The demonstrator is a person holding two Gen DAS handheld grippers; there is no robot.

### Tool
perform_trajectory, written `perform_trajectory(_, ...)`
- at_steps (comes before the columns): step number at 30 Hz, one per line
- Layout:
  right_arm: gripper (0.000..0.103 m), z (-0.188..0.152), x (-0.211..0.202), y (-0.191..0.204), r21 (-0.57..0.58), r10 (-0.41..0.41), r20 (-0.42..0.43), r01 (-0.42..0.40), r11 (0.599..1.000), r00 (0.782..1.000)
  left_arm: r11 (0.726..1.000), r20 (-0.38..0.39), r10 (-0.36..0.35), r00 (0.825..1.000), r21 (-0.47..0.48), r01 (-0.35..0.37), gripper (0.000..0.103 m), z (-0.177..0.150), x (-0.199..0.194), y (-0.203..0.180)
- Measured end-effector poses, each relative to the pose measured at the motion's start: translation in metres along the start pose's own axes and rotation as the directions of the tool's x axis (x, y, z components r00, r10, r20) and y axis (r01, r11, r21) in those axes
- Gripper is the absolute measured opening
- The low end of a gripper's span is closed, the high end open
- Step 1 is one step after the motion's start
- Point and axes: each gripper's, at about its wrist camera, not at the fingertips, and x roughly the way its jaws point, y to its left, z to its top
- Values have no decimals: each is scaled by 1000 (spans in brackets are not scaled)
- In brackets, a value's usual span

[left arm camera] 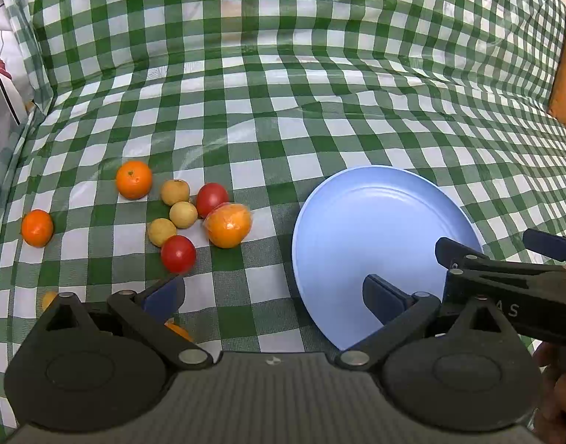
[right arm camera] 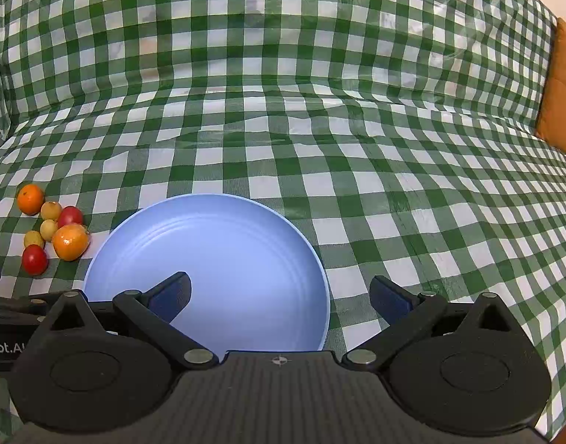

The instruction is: Organize fruits

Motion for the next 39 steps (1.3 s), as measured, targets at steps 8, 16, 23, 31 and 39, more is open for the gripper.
perform_trajectory(8,102,3,4,-3,-2,0,1,0,1000,1000,1000,24,0,1000,-5,0,102,-61,-27,-1)
perform_trajectory(16,98,4,6,-5,3,-1,13,1,1000,1000,1000,49,-6,999,13,6,102,-133,-55,27)
perform_trajectory(23,85,9,6,-9,32,-30,45,29,999,999,999,59,-27,998,27,25,86,-137,-51,36)
perform_trajectory(31,59,9,6,-3,37,-30,75,27,999,997,997,56,-77,995,23,76,48,-142,-56,38)
perform_trajectory(39,55,6,0,3,64,5,126,-14,998,992,994,76,-106,992,23,104,33,-138,-65,54)
